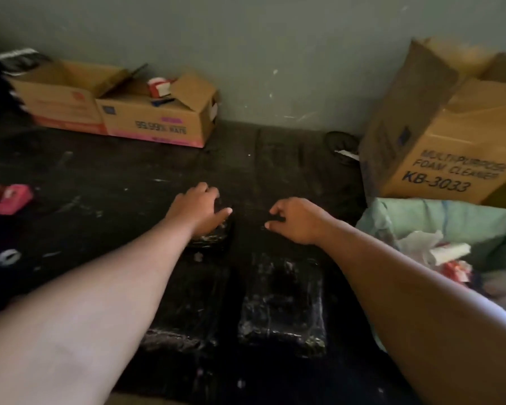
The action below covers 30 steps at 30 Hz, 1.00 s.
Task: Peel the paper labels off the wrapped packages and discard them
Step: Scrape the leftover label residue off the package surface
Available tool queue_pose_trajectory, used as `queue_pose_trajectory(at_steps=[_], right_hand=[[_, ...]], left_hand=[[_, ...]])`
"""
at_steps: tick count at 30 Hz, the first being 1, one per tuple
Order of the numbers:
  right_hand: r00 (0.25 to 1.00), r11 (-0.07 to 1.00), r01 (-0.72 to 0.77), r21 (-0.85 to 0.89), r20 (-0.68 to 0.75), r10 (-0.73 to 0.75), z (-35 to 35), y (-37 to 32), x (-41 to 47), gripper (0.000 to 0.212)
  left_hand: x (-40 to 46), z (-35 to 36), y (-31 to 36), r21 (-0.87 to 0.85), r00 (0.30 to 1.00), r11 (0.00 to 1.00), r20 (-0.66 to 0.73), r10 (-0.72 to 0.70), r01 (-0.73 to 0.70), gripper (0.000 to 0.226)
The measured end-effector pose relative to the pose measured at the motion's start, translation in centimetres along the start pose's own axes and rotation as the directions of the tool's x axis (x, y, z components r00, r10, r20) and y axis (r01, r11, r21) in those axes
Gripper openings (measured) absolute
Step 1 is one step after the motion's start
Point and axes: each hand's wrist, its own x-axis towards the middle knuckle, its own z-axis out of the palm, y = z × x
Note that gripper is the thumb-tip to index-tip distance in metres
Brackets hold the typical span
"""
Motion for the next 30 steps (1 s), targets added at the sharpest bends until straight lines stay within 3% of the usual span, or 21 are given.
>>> queue_pose_trajectory(at_steps=[5,10,14,18,22,30], right_hand=[[0.994,0.997,0.028,0.07,0.101,-0.035,5.6,-5.5,5.6,0.046],[0.981,0.992,-0.006,0.125,0.195,-0.019,10.9,-9.1,10.1,0.039],[0.995,0.99,-0.042,0.137,0.09,0.03,14.0,-10.5,12.9,0.027],[0.997,0.985,-0.075,0.154,-0.013,0.078,16.0,-10.9,14.7,0.027],[0.989,0.963,-0.087,0.256,-0.096,0.114,17.0,-10.6,15.5,0.023],[0.985,0.968,-0.098,0.232,-0.118,0.128,18.0,-11.1,15.7,0.021]], left_hand=[[-0.6,4.1,-9.3,-0.035,0.982,0.99,0.132,-0.133,0.139,0.062],[1.0,9.2,-13.6,-0.096,0.968,0.987,0.229,-0.103,0.128,0.071],[3.6,12.2,-14.4,-0.163,0.978,0.987,0.208,0.027,0.007,0.08],[6.3,13.9,-14.9,-0.194,0.974,0.978,0.196,0.116,-0.077,0.066],[7.3,16.1,-16.0,-0.343,0.968,0.934,0.18,0.174,-0.104,0.061],[7.6,17.7,-16.6,-0.456,0.973,0.88,0.107,0.203,-0.133,0.059]])
